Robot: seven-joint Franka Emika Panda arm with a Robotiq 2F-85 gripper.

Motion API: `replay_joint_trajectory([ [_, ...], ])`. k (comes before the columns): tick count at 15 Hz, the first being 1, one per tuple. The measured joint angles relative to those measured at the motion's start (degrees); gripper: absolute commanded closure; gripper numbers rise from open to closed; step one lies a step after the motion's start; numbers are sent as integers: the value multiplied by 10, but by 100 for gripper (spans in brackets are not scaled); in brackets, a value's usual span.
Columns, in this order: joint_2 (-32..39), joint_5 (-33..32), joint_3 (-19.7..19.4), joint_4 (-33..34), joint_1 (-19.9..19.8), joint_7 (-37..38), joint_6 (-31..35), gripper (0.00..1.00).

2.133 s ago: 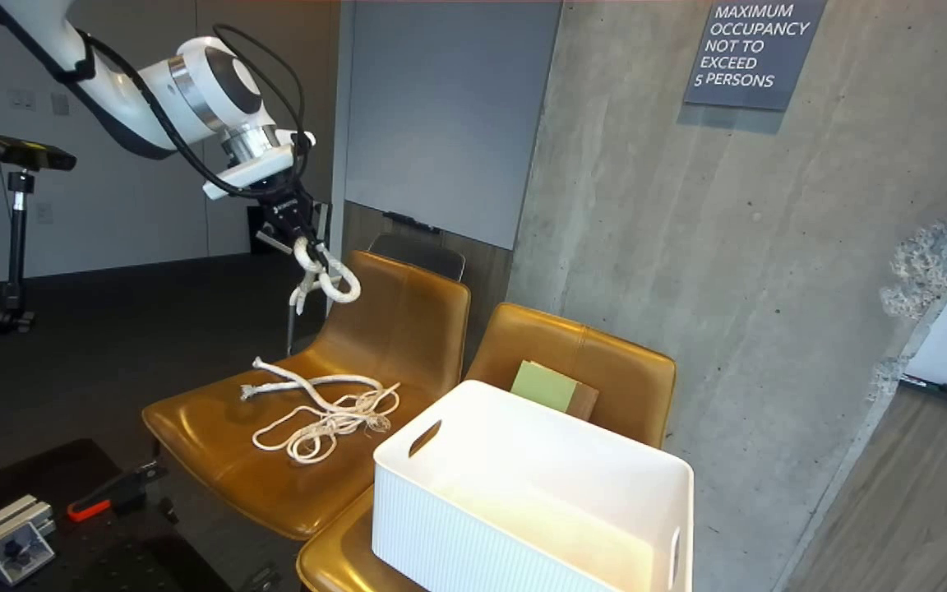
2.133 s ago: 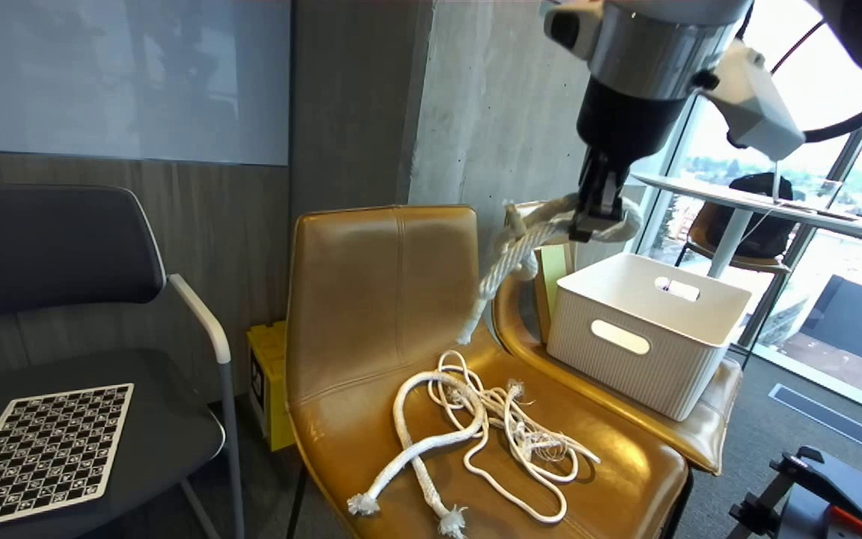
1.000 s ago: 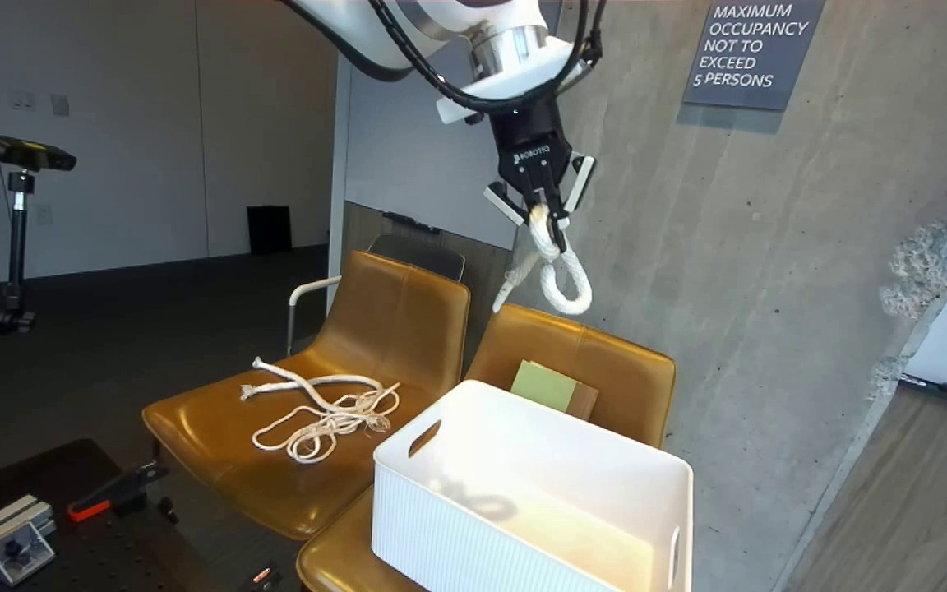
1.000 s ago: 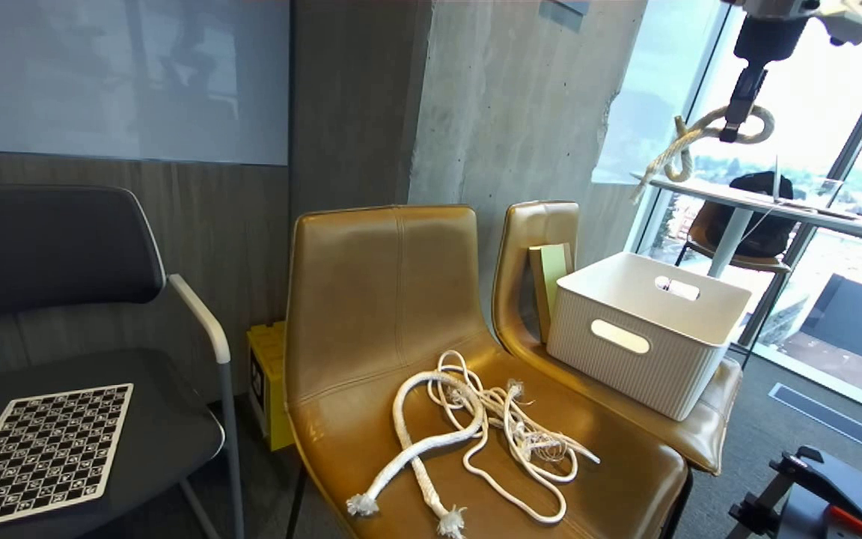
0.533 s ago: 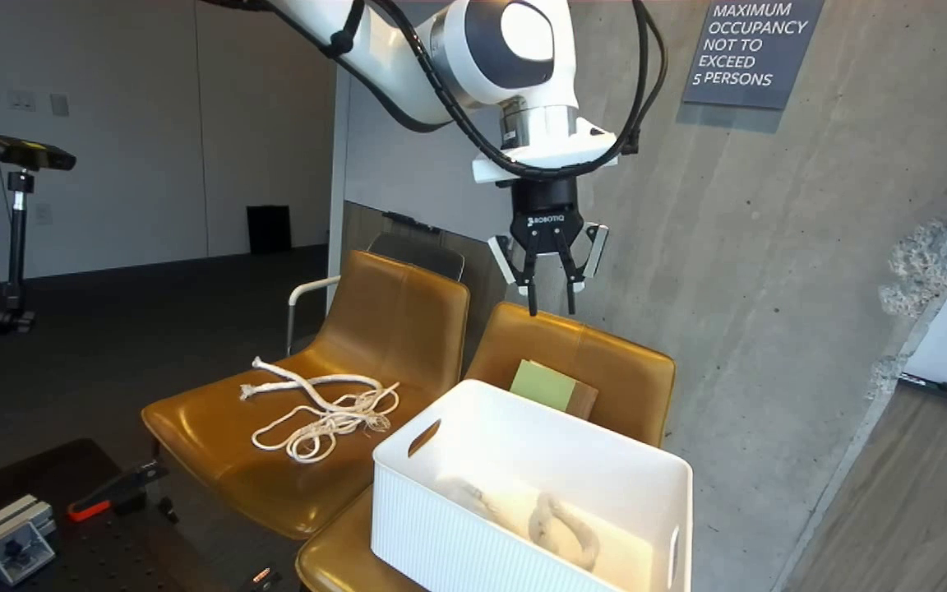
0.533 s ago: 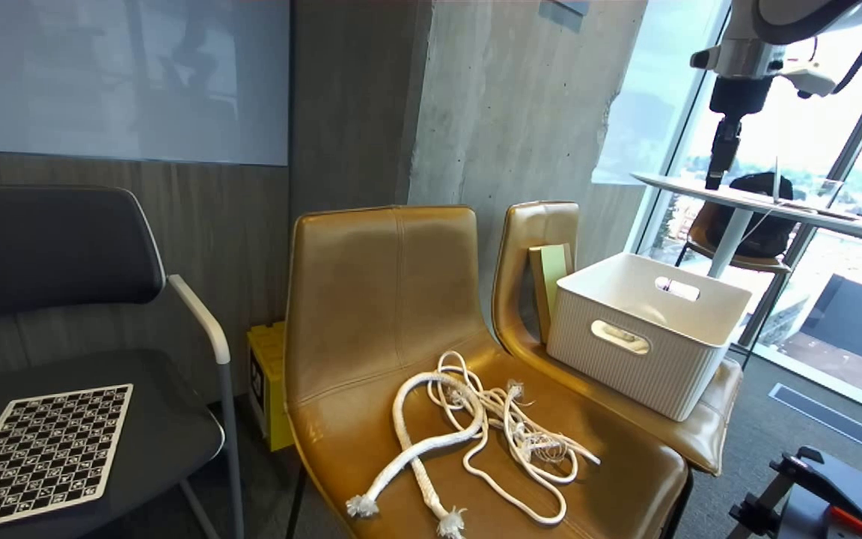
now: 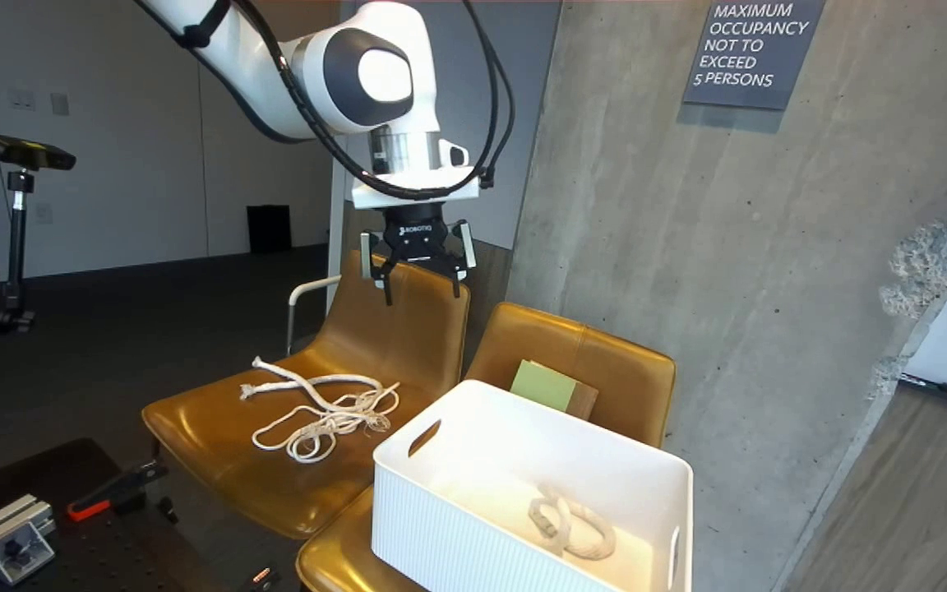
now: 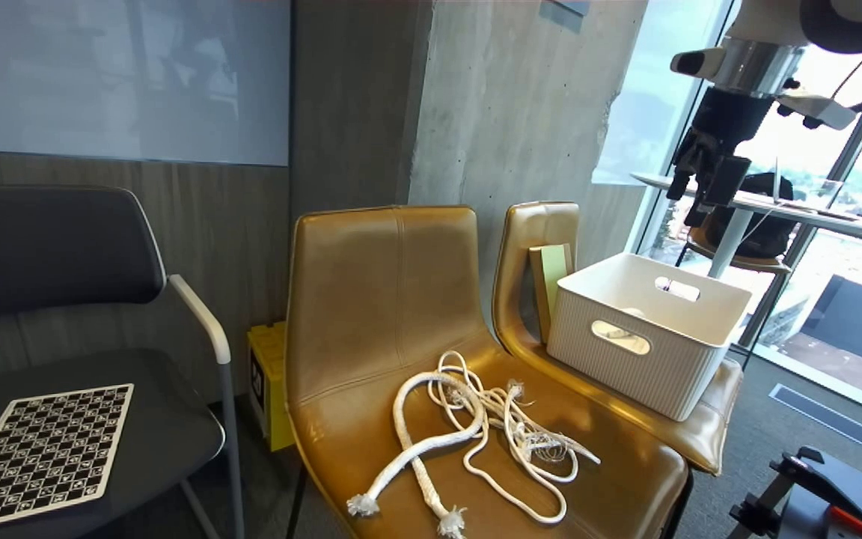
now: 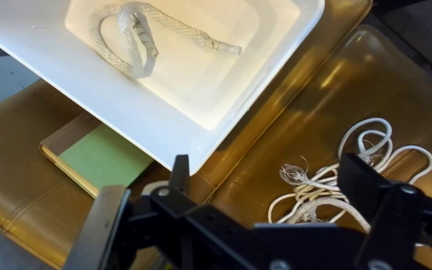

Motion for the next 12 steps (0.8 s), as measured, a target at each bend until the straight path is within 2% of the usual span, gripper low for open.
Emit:
replay_joint_trajectory([
  [4, -39, -2, 35, -131, 57, -7, 100, 0],
  [6, -37, -4, 58, -164, 91, -7, 124, 0],
  [9, -9, -26, 86, -150, 131, -13, 129, 0],
  [12, 52, -70, 97, -85, 150, -31, 128, 0],
])
